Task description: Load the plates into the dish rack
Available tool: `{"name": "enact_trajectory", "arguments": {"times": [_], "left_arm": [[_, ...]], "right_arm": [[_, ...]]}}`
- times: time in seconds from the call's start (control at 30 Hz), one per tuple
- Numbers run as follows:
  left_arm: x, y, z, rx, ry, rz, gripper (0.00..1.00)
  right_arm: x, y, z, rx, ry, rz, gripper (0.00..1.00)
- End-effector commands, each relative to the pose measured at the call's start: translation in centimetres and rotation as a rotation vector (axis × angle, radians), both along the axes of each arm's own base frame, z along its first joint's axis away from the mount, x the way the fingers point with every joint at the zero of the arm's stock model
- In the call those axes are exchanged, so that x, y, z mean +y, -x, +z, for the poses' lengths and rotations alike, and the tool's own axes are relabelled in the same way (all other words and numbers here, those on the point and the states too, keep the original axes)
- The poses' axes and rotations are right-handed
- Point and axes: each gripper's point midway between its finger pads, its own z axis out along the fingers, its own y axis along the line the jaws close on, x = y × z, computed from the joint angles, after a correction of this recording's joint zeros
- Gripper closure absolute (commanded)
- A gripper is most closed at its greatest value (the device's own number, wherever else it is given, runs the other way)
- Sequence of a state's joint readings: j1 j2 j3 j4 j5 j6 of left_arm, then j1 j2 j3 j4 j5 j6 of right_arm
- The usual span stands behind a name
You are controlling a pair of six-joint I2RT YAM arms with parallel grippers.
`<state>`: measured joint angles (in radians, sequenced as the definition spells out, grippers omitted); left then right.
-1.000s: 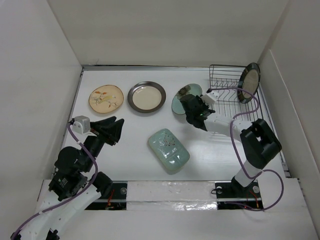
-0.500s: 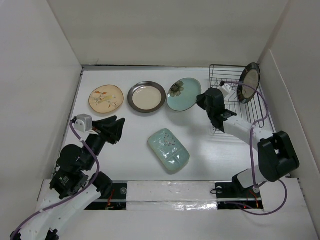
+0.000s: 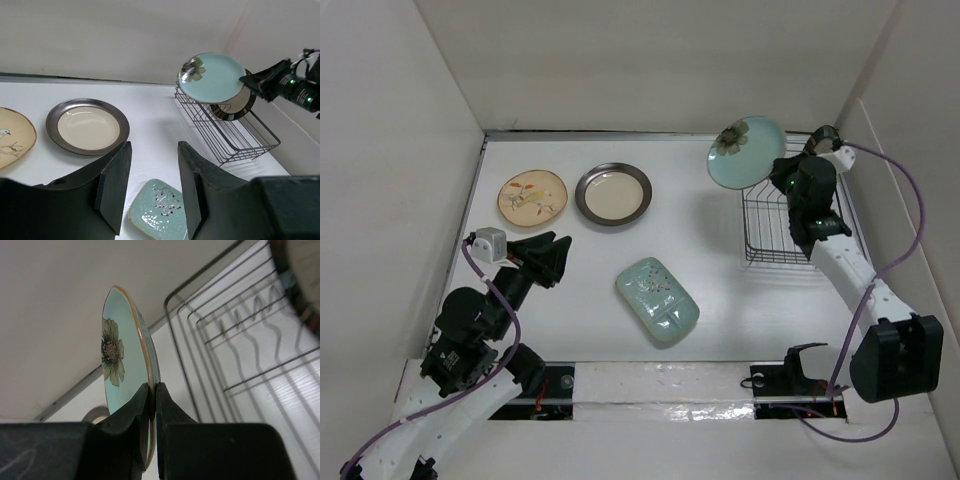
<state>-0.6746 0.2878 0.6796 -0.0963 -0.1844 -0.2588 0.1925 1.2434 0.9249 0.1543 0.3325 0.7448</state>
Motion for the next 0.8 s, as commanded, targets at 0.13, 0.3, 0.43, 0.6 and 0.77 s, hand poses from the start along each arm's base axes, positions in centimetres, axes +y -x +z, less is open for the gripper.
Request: {"name": "enact_trajectory", "arguments": {"times": [0.13, 0.3, 0.43, 0.6, 0.77], "left_arm": [[0.0, 0.7, 1.6, -0.059, 0.032, -0.025, 0.61], [0.0, 1.2, 2.1, -0.077, 0.043, -0.041, 0.61], [-0.1, 1.5, 2.2, -0.083, 0.048, -0.055, 0.61], [0.1, 1.8, 2.6, -0.097, 0.058, -0.055, 0.61], [0.1, 1.9, 2.5, -0.097, 0.059, -0.060, 0.61]], "right_arm": [[-9.8, 1.7, 14.4, -0.256, 0.188, -0.247, 1.00], [-14.6, 2.4, 15.8, -0.239, 0.365, -0.371, 1.00], [-16.8, 2.1, 16.5, -0.218, 0.447, -0.400, 1.00], [-18.1, 2.0, 17.8, -0.164, 0.618, -0.426, 1.00], [-18.6, 0.9, 18.3, -0.086, 0.812, -0.416, 1.00]]}}
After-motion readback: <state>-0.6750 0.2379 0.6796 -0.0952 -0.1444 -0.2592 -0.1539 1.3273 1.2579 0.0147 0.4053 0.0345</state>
